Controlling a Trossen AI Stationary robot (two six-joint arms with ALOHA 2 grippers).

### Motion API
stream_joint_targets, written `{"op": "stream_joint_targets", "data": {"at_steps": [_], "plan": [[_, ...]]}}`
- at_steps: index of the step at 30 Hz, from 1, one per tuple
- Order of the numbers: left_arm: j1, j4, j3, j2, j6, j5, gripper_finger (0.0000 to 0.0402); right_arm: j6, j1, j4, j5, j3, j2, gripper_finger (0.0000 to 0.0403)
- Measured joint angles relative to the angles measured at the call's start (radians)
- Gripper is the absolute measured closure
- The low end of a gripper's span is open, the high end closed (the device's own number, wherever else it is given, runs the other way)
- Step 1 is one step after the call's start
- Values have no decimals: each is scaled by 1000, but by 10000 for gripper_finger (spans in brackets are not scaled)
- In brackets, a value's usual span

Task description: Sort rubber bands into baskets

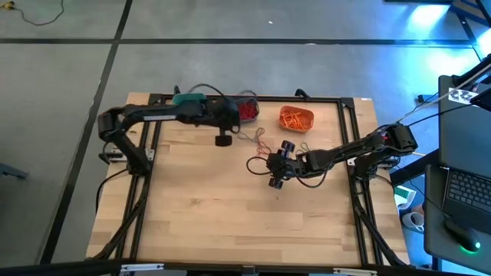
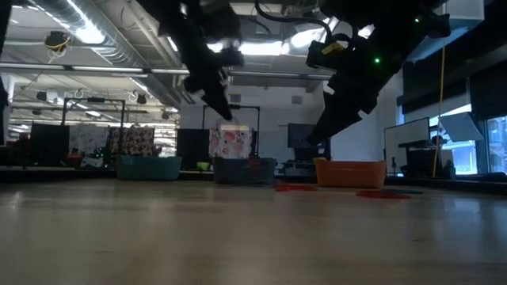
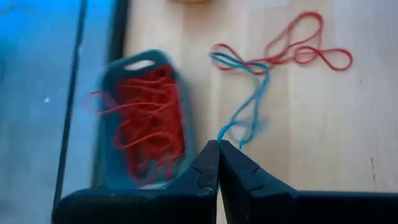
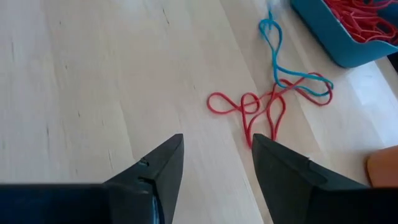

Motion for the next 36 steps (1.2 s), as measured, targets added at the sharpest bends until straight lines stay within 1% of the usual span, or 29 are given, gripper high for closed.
{"op": "stream_joint_targets", "data": {"at_steps": [6,11,19,24,28,32,36], "plan": [[82,-91,1,-126,-8,-15,401,10,0,5,-2,0,0,213],[182,-133,1,-187,-15,-15,401,10,0,6,-2,0,0,213],[367,-241,-1,-198,-26,-27,400,9,0,6,-2,0,0,213],[478,-242,-33,-198,-26,-102,400,9,0,6,-2,0,0,213],[558,-233,-68,-198,-17,-114,400,9,0,6,-2,0,0,213],[612,-229,-86,-198,-27,-113,400,9,0,7,-2,0,0,213],[628,-216,-107,-198,-74,-112,400,9,0,7,1,0,0,213]]}}
